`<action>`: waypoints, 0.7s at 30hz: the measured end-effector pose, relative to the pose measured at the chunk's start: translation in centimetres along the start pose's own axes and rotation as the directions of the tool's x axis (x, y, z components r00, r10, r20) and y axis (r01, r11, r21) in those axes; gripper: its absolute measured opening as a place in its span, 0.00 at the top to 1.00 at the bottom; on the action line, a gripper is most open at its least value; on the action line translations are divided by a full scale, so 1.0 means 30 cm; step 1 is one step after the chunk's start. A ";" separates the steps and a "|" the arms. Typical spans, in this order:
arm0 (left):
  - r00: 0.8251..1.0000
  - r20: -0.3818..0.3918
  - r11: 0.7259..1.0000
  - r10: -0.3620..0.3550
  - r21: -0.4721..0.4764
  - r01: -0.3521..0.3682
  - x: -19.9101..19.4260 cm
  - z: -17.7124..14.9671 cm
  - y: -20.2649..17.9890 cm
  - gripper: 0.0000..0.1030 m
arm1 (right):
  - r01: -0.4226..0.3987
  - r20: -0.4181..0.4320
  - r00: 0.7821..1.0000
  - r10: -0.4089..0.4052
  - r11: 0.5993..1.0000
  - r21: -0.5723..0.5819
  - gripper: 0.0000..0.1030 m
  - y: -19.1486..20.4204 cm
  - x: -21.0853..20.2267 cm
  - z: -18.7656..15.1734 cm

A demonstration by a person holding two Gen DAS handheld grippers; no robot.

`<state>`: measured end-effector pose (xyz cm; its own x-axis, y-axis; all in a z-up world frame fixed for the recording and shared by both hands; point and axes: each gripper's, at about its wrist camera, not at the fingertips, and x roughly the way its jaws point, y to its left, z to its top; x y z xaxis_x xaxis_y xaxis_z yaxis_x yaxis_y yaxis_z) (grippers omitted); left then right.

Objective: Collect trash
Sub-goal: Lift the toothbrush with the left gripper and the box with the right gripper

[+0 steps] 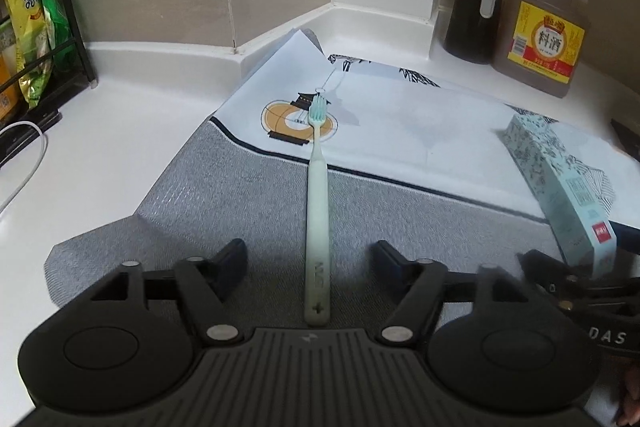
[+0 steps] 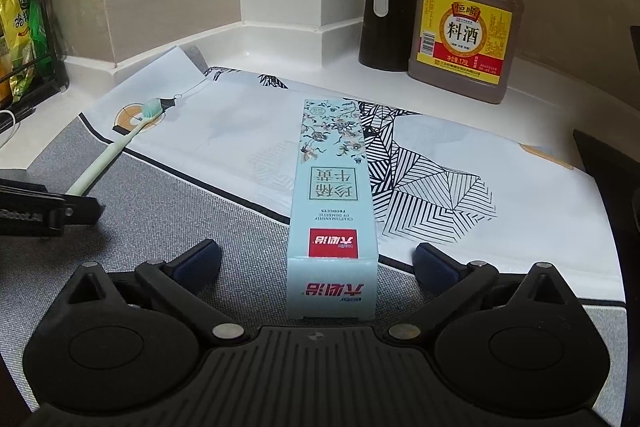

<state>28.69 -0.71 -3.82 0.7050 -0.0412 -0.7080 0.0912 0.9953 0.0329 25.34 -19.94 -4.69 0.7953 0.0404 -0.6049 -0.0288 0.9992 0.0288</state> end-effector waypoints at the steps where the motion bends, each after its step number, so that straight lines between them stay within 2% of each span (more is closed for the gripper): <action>1: 1.000 0.002 1.000 -0.001 -0.008 0.001 0.007 0.002 0.002 0.21 | -0.001 -0.006 1.000 0.001 1.000 -0.003 0.00 0.000 0.006 0.008; 5: 1.000 0.004 1.000 -0.008 -0.025 0.008 0.019 0.013 0.003 0.24 | 0.022 -0.008 1.000 -0.022 1.000 0.001 0.00 -0.008 0.040 0.040; 6: 1.000 0.010 1.000 -0.014 -0.019 0.014 0.014 0.014 0.001 0.39 | 0.028 -0.007 1.000 -0.028 1.000 0.008 0.00 -0.011 0.046 0.045; 7: 1.000 0.016 1.000 -0.024 -0.014 0.024 0.005 0.015 0.000 0.69 | 0.032 -0.007 0.999 -0.032 0.999 0.011 0.01 -0.013 0.047 0.047; 8: 0.999 0.011 0.999 -0.036 -0.018 0.036 -0.002 0.017 0.001 0.84 | 0.039 -0.001 0.999 -0.039 0.999 0.011 0.02 -0.012 0.043 0.045; 9: 0.999 0.001 0.998 -0.051 -0.035 0.051 -0.006 0.020 0.008 0.88 | 0.043 0.014 0.999 -0.043 0.999 0.011 0.09 -0.011 0.034 0.040; 11: 0.998 -0.004 0.996 -0.062 -0.062 0.062 -0.011 0.019 0.018 0.88 | 0.035 0.036 0.999 -0.035 0.999 0.006 0.23 -0.009 0.014 0.029; 13: 0.998 0.001 0.996 -0.058 -0.071 0.058 -0.018 0.015 0.022 0.88 | 0.032 0.056 0.998 -0.032 0.999 -0.005 0.60 -0.005 -0.007 0.023; 21: 0.995 0.060 0.992 -0.083 -0.093 0.088 -0.136 -0.021 0.039 0.88 | -0.006 0.096 0.995 0.001 0.999 0.048 0.60 -0.035 -0.095 -0.008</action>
<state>25.48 0.69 -1.36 0.7361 -0.1285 -0.6646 0.0869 0.9916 -0.0955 22.96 -21.09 -3.18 0.8496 0.0410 -0.5259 -0.0044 0.9975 0.0708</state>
